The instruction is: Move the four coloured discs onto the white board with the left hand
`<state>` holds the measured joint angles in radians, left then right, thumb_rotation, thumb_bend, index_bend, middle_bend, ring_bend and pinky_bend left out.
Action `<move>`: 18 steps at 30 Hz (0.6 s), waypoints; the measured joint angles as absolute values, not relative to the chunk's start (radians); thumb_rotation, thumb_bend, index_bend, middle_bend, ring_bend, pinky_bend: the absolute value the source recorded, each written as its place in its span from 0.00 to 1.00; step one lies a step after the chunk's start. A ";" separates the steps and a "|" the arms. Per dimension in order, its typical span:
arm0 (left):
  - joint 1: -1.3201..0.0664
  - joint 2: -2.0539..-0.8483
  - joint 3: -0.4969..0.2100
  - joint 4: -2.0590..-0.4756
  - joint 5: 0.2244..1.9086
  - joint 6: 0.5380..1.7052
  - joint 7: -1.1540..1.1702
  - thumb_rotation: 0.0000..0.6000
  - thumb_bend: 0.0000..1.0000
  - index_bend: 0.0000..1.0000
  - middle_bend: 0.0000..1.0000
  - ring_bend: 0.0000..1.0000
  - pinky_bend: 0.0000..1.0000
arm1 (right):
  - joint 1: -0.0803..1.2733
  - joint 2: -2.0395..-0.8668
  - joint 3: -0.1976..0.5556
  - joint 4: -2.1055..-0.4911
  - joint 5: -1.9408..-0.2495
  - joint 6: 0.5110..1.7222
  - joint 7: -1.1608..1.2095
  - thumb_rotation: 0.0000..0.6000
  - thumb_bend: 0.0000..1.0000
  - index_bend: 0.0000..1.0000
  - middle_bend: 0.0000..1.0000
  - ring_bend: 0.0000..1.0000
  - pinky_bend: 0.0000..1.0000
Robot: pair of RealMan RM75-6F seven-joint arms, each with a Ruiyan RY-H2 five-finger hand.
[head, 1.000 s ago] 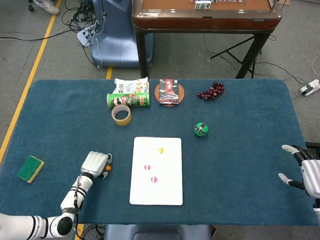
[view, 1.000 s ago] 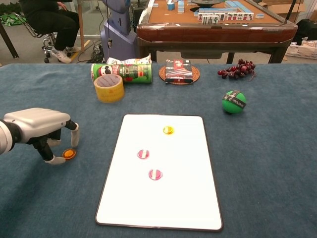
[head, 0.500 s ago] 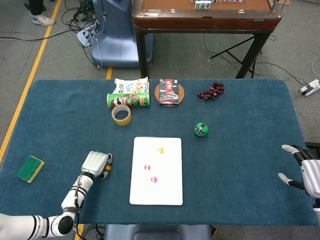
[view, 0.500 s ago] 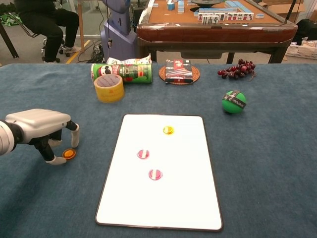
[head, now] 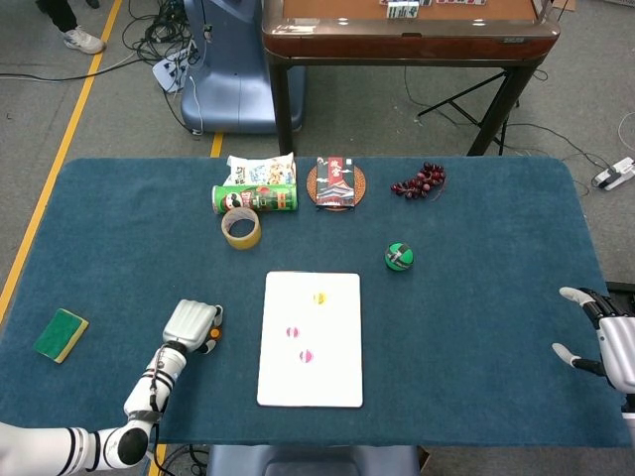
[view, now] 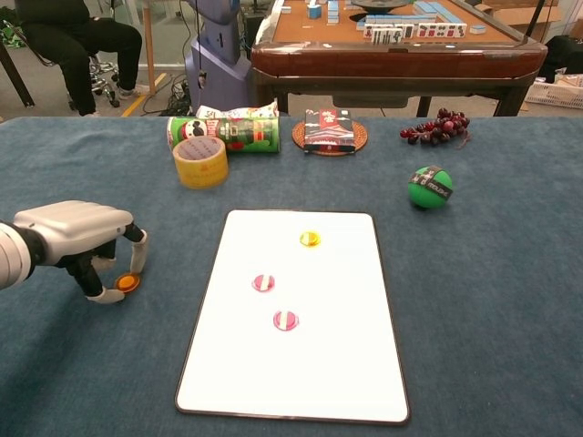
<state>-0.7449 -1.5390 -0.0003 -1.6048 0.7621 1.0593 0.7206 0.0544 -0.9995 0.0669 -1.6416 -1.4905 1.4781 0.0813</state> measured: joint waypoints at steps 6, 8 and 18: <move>-0.742 -1.541 -0.003 -1.602 0.766 1.062 0.726 1.00 0.27 0.62 1.00 1.00 1.00 | 0.055 -1.000 0.067 -1.643 -1.491 1.477 0.079 1.00 0.00 0.25 0.28 0.29 0.48; -0.742 -1.541 -0.004 -1.603 0.767 1.062 0.727 1.00 0.27 0.63 1.00 1.00 1.00 | 0.055 -1.000 0.067 -1.643 -1.490 1.477 0.079 1.00 0.00 0.25 0.28 0.29 0.48; -0.756 -1.532 -0.023 -1.635 0.770 1.063 0.747 1.00 0.27 0.63 1.00 1.00 1.00 | 0.054 -0.999 0.067 -1.642 -1.490 1.479 0.082 1.00 0.00 0.25 0.28 0.29 0.48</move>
<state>-0.7563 -1.5317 -0.0234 -1.6352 0.7704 1.0629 0.7475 0.0542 -0.9989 0.0670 -1.6423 -1.4900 1.4786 0.0819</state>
